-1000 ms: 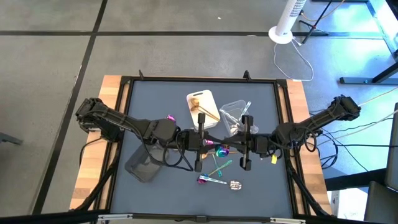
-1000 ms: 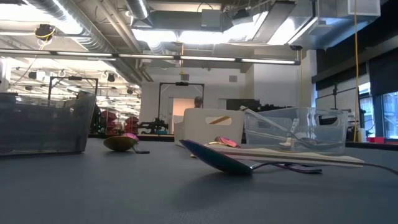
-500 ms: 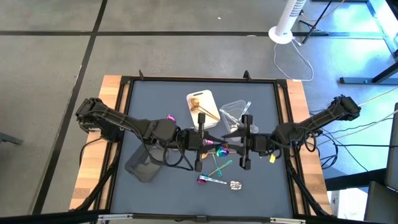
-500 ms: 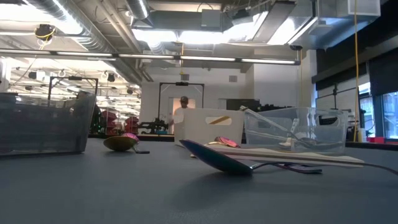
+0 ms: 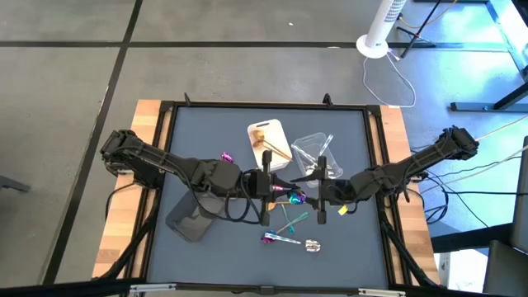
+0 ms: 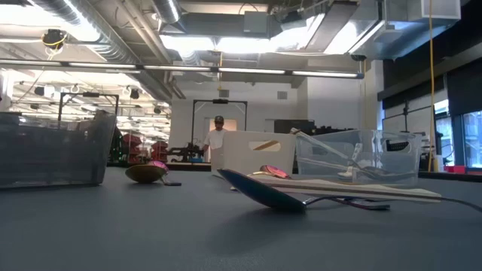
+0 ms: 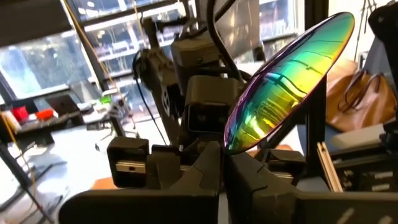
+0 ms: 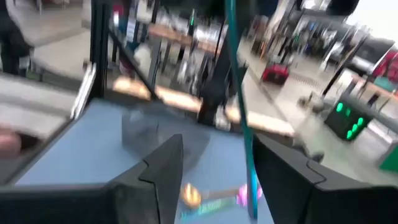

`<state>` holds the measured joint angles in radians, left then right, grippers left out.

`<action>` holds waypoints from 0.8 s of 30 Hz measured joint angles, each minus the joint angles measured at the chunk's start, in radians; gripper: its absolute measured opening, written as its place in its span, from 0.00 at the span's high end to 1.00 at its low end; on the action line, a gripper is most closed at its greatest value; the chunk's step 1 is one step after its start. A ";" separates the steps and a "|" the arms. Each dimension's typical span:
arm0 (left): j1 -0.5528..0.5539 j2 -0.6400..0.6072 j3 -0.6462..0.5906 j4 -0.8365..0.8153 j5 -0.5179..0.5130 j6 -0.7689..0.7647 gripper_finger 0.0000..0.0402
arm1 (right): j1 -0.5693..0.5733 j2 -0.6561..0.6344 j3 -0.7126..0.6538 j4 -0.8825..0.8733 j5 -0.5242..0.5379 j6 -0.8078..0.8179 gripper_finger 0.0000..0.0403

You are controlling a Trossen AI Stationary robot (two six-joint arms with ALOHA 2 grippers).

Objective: Sort silverware by color (type)
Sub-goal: Put the iridescent spoon into the black bin

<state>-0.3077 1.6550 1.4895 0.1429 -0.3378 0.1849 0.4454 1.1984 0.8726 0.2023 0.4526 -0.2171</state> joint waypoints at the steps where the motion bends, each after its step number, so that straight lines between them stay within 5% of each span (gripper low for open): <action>1: 0.000 0.000 0.000 -0.015 -0.001 -0.007 1.00 | 0.000 0.000 0.000 -0.036 0.000 0.009 0.54; 16: 0.000 0.000 0.000 -0.321 -0.014 -0.246 1.00 | -0.001 0.000 0.000 -0.341 0.000 0.038 0.54; 24: -0.005 -0.050 0.000 -0.687 0.072 -0.622 1.00 | -0.001 0.000 0.000 -0.395 -0.002 0.038 0.54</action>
<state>-0.3124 1.6049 1.4895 -0.5443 -0.2654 -0.4370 0.4446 1.1984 0.8726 -0.1928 0.4506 -0.1795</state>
